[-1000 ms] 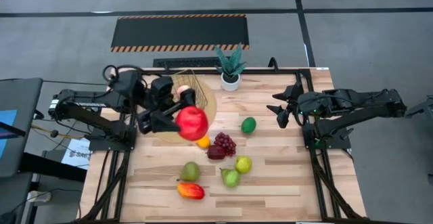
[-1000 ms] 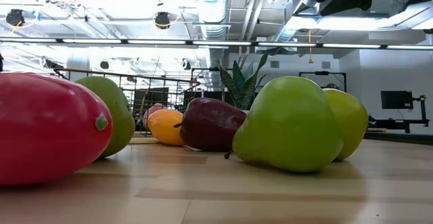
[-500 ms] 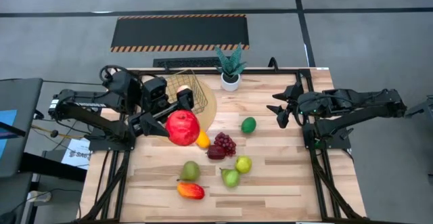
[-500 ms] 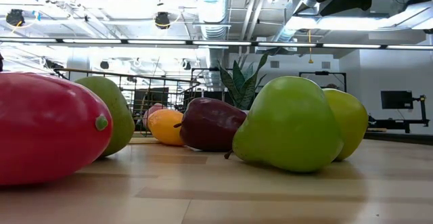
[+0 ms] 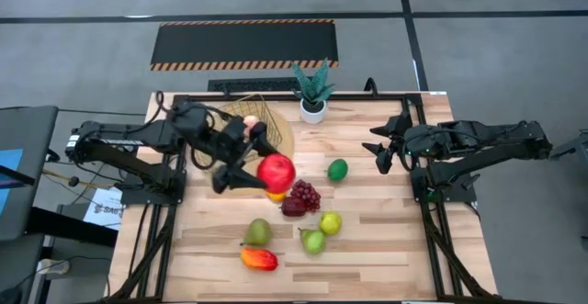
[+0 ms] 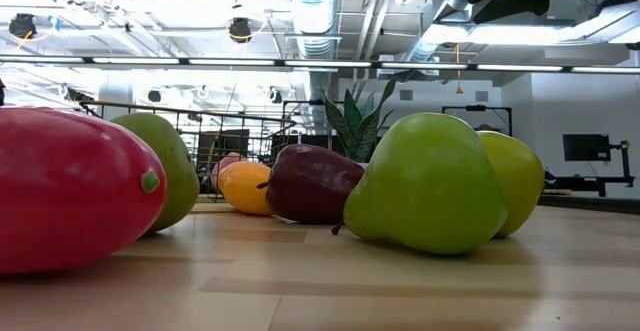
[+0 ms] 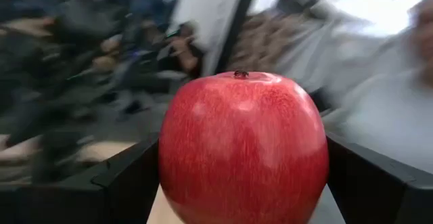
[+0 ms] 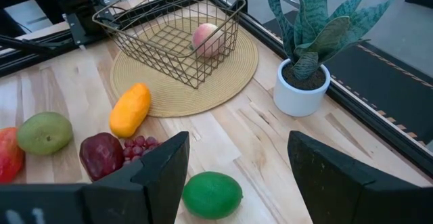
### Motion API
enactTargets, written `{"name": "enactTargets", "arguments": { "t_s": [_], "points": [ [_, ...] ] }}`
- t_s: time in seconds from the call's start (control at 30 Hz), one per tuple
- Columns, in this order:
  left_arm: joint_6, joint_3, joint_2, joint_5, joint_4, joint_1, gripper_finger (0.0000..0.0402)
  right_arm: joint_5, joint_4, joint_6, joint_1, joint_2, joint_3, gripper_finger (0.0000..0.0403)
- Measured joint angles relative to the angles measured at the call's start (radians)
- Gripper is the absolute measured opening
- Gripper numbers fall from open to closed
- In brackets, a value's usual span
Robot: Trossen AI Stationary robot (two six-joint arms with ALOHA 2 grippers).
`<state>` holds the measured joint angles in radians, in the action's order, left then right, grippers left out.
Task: Build produce basket
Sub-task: Put the red apple into the wire basket
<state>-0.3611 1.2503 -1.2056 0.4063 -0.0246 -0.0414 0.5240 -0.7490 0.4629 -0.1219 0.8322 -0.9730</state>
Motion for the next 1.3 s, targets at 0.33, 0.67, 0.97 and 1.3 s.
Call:
{"name": "enactTargets", "arguments": {
  "t_s": [0.33,0.67,0.97,1.3],
  "points": [
    [0.612,0.0,0.005,-0.424,0.129,-0.014,0.0339,0.0,0.0,0.001,0.0,0.0,0.0,0.0273],
    [1.221,0.0,-0.014,-1.014,0.07,-0.083,0.0339,0.0,0.0,0.001,0.0,0.0,0.0,0.0273],
    [1.493,0.0,-0.027,-1.064,-0.06,-0.109,0.0339,0.0,0.001,0.006,0.0,0.006,0.0,0.0273],
    [1.178,0.0,-0.026,-1.159,-0.11,-0.109,0.0339,0.0,0.002,0.019,0.0,0.037,0.0,0.0273]
  ]
}}
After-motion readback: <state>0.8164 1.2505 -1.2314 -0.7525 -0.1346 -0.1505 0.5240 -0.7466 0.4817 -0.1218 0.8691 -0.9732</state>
